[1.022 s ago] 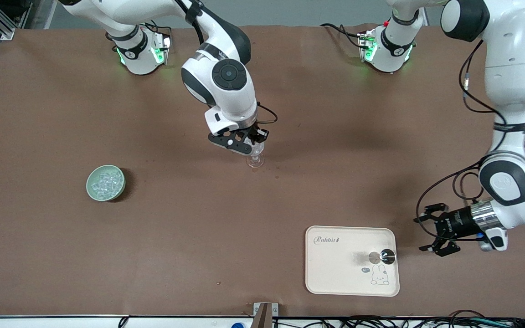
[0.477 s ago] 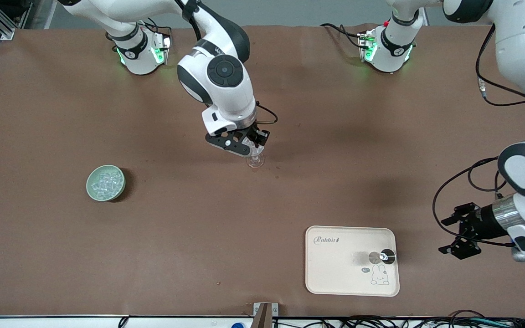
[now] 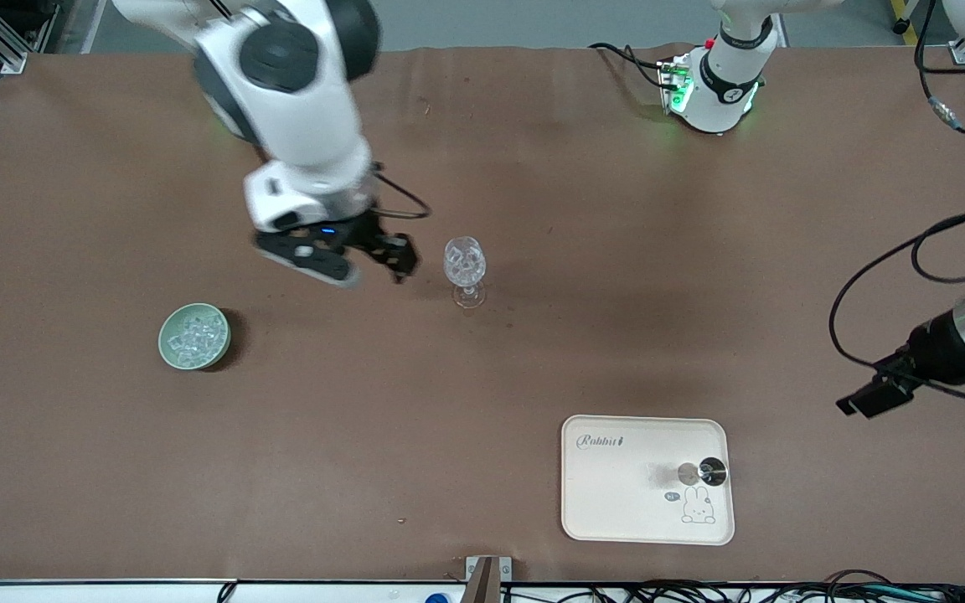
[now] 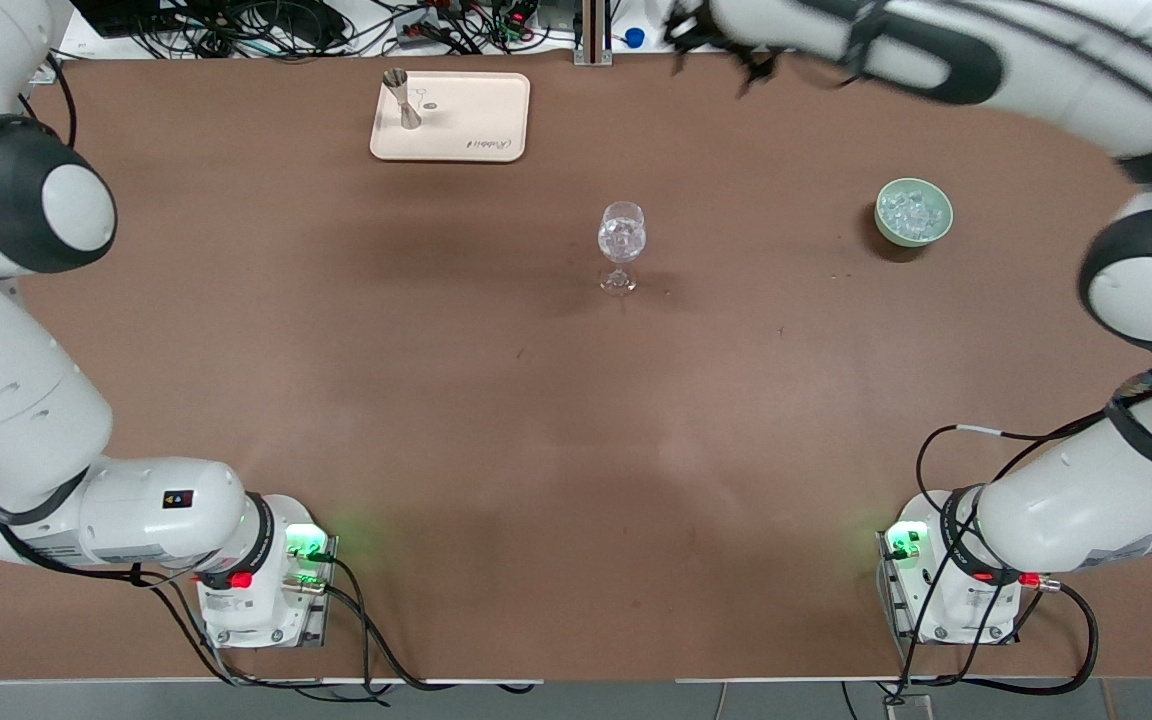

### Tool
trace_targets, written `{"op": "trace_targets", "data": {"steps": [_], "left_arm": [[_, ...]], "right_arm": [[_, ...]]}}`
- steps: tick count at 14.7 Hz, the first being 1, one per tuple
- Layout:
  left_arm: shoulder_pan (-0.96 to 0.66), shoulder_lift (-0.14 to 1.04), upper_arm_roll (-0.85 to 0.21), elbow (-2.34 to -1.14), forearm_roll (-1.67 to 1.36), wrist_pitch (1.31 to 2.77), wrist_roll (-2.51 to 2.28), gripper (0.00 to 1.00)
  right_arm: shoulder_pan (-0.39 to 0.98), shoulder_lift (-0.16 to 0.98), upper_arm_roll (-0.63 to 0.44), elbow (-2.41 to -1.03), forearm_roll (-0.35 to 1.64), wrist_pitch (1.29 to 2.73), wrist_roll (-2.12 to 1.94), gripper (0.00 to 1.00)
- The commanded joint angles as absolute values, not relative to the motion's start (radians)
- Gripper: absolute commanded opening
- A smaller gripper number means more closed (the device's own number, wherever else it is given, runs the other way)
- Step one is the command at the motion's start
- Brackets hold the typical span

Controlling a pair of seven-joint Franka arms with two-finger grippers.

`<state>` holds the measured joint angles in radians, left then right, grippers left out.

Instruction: Pour wine and add ice with both arms

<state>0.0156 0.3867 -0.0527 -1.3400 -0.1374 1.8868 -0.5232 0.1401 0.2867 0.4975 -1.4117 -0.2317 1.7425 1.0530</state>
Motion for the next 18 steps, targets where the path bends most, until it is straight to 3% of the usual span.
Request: {"op": "trace_targets", "data": {"steps": [1, 7, 10, 14, 18], "left_arm": [[-0.008, 0.246, -0.051, -1.466, -0.106, 1.865, -0.392, 0.99], [-0.035, -0.061, -0.049, -1.75, -0.069, 1.813, -0.074, 0.98], [-0.028, -0.15, -0.051, -1.828, -0.064, 1.795, -0.009, 0.98], [-0.026, -0.138, -0.097, -1.766, 0.008, 1.718, -0.06, 0.99], [-0.023, 0.006, -0.089, -1.536, -0.005, 1.611, -0.075, 1.0]], "right_arm": [[0.054, 0.178, 0.464, -1.457, -0.247, 1.712, 0.951, 1.0], [0.064, 0.072, 0.119, -1.46, -0.134, 1.628, 0.504, 1.0], [0.055, 0.052, 0.037, -1.46, -0.098, 1.597, 0.347, 1.0], [0.037, 0.038, -0.046, -1.46, -0.043, 1.597, 0.184, 1.0], [-0.005, 0.029, -0.044, -1.46, -0.022, 1.569, 0.152, 1.0]]}}
